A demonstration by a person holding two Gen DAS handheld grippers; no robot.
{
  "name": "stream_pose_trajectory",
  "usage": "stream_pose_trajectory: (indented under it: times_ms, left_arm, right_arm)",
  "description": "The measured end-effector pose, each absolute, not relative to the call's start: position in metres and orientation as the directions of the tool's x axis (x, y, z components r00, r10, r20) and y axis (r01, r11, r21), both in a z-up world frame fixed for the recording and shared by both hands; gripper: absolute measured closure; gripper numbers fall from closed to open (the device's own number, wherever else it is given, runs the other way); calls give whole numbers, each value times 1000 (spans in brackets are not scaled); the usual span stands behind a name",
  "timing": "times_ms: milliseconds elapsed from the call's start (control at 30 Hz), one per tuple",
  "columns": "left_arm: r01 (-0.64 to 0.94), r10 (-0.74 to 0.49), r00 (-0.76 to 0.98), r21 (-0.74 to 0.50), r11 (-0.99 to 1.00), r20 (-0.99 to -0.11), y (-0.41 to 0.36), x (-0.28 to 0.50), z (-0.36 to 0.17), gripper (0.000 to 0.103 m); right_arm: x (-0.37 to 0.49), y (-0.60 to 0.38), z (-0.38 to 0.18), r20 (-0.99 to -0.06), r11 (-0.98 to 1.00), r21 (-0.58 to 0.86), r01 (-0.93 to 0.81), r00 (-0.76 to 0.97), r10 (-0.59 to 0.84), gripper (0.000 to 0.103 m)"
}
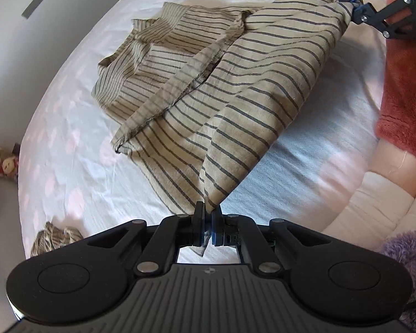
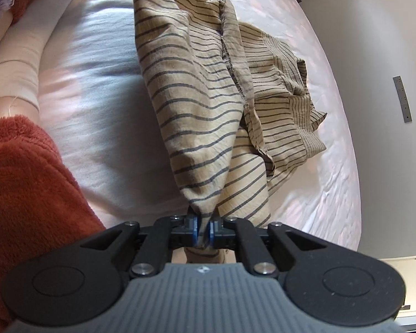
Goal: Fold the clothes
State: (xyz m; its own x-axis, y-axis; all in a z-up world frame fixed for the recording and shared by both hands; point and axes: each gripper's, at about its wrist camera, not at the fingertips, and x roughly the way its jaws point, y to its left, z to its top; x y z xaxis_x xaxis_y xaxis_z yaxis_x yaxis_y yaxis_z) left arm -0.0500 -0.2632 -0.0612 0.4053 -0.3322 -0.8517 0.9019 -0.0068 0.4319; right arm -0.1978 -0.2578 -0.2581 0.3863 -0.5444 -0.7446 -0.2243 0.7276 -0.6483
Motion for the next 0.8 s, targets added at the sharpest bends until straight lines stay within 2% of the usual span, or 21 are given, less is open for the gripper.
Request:
stream_pose_trajectory:
  times_ms: [67, 367, 600, 700, 800]
  left_arm:
    - [910, -333, 401, 413, 37, -854, -258, -52, -58, 100]
    - [919, -365, 395, 364, 154, -843, -233, -49, -41, 100]
    - [915, -440, 401, 329, 233, -804, -241, -36, -27, 98]
    - [919, -472, 390, 301, 255, -791, -255, -26, -24, 90]
    - [925, -501, 373, 269, 269, -781, -269, -16, -24, 88]
  right_arm:
    - [-200, -257, -255, -746, 733, -646, -211, 378, -548, 91]
    - [-205, -248, -234, -733, 748, -649, -141, 381, -564, 90]
    - [-199, -261, -217, -661, 763, -642, 74, 452, -599, 87]
    - [-195, -274, -213, -642, 775, -610, 166, 470, -606, 86]
    - [-190, -292, -209, -632, 786, -564, 252, 482, -607, 86]
